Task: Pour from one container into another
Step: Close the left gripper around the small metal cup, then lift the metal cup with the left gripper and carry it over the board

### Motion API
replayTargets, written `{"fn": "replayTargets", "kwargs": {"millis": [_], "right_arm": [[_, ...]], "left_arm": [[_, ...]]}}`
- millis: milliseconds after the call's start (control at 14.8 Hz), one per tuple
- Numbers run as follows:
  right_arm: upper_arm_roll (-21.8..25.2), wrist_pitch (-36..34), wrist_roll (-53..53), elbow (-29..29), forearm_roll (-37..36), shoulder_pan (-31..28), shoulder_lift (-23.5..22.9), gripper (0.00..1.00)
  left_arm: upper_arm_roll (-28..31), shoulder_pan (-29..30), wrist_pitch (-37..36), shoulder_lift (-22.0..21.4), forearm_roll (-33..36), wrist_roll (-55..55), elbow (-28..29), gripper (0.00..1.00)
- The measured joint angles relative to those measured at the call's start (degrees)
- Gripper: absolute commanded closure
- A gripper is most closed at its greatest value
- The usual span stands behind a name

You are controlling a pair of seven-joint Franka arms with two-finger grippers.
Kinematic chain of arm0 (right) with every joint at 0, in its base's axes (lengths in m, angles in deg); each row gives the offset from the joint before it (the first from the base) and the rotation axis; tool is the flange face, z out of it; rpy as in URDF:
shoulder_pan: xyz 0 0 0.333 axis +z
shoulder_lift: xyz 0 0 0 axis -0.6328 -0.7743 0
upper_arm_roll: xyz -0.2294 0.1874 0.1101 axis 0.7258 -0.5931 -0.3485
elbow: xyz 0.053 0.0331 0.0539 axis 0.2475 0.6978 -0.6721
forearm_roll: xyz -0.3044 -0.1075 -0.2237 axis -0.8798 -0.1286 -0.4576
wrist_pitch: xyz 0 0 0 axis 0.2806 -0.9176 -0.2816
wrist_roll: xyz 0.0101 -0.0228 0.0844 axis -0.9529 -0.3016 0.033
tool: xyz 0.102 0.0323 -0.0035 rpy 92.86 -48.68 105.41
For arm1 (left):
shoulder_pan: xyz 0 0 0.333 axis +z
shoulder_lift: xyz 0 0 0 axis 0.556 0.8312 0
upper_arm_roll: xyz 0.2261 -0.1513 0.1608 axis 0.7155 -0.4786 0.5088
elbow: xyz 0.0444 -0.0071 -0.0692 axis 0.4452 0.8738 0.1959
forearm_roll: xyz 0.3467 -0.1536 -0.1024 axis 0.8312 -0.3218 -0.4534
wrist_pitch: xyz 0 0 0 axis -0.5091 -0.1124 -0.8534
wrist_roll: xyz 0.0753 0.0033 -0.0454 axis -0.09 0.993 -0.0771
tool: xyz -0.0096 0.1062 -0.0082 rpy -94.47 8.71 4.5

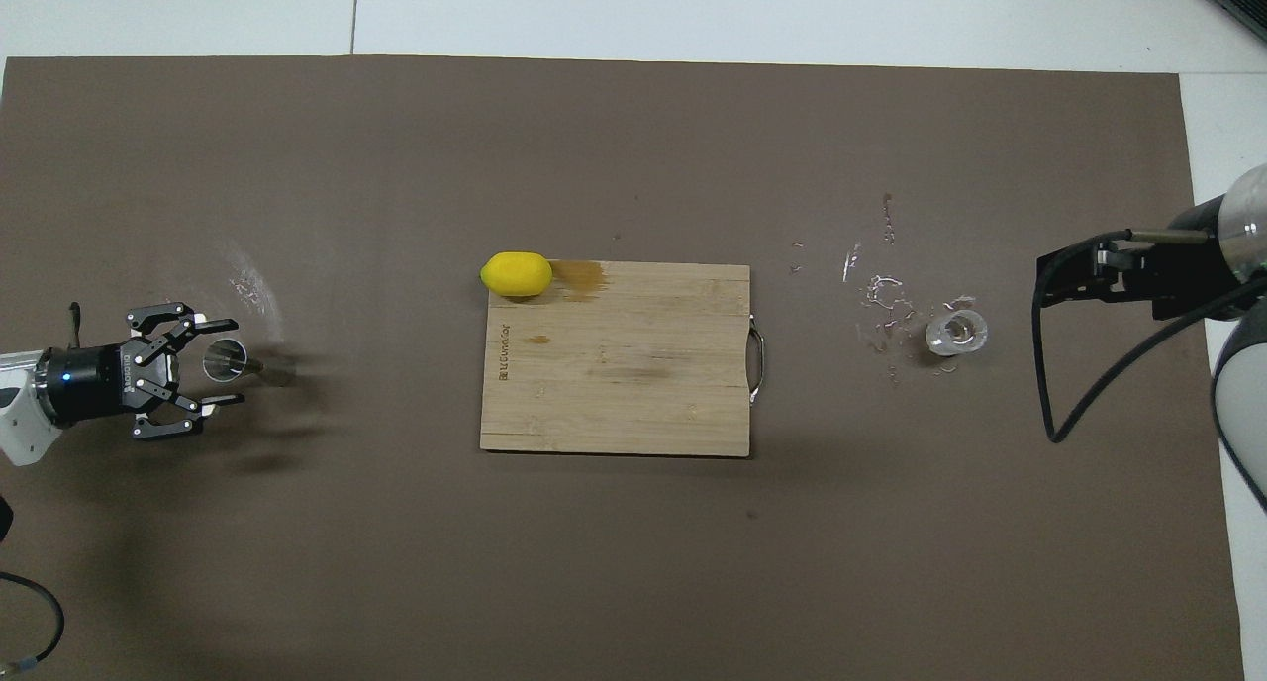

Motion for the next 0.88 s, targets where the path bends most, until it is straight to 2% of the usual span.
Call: {"fn": "replayTargets", "kwargs": {"millis": [203,271,339,407,881], "right_arm": [[0.00,0.00,0.00,0.00,0.00,0.00,0.00,0.00],[0.00,0.00,0.00,0.00,0.00,0.00,0.00,0.00],[0.00,0.00,0.00,0.00,0.00,0.00,0.00,0.00],[0.00,0.00,0.00,0.00,0.00,0.00,0.00,0.00],[0.00,0.00,0.00,0.00,0.00,0.00,0.00,0.00]], "left_arm": [[0.01,0.00,0.00,0.00,-0.01,0.00,-0.07,0.62],[0.02,0.00,0.02,0.00,-0.02,0.00,-0.23,0.64],[0.01,0.00,0.02,-0.01,-0.02,0.00,-0.46,0.72],[-0.01,-0.03,0.02,-0.01,-0.02,0.00,-0.65,0.74],[-0.73,-0.97,0.05,-0.01,-0.61,-3.58,-1.74,0.73]]}}
